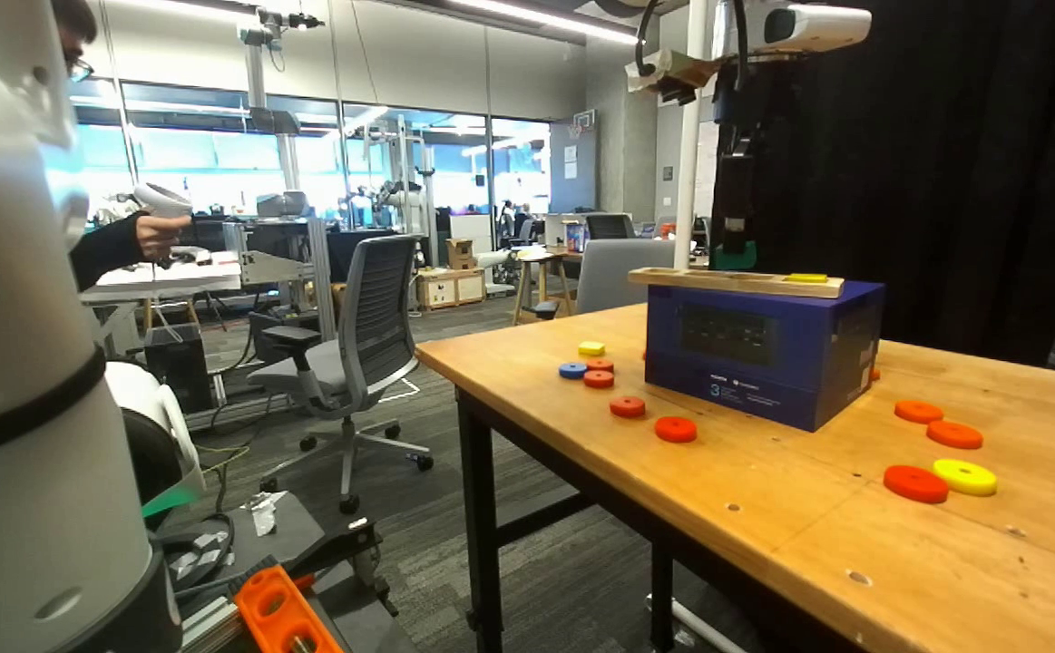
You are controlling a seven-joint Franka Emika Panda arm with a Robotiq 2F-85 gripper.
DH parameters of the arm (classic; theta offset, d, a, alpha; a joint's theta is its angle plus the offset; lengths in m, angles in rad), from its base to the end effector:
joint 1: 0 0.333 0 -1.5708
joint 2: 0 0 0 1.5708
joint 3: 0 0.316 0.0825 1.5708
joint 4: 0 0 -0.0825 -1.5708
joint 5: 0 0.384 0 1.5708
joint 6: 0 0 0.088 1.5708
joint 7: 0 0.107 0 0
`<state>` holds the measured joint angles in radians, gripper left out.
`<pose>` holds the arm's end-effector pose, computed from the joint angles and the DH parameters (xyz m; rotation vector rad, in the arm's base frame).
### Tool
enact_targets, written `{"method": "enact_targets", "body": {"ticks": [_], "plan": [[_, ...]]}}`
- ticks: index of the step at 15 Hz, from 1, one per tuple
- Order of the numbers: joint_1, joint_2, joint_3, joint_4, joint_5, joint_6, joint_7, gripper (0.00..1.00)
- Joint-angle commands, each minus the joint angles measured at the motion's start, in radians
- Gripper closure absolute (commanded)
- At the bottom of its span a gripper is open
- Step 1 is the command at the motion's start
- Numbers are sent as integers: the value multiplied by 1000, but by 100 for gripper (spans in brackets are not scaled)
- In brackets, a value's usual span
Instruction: Place the green block on the wooden board
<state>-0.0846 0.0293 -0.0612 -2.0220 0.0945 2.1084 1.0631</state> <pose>0.5591 -0.0774 0.4405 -2.4640 1.7870 -0.0236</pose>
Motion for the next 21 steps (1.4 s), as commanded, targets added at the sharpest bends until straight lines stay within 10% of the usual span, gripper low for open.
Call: {"method": "enact_targets", "body": {"ticks": [1,21], "plan": [[6,16,-9,32,8,18,64,85],[9,47,-22,31,-20,101,131,85]]}}
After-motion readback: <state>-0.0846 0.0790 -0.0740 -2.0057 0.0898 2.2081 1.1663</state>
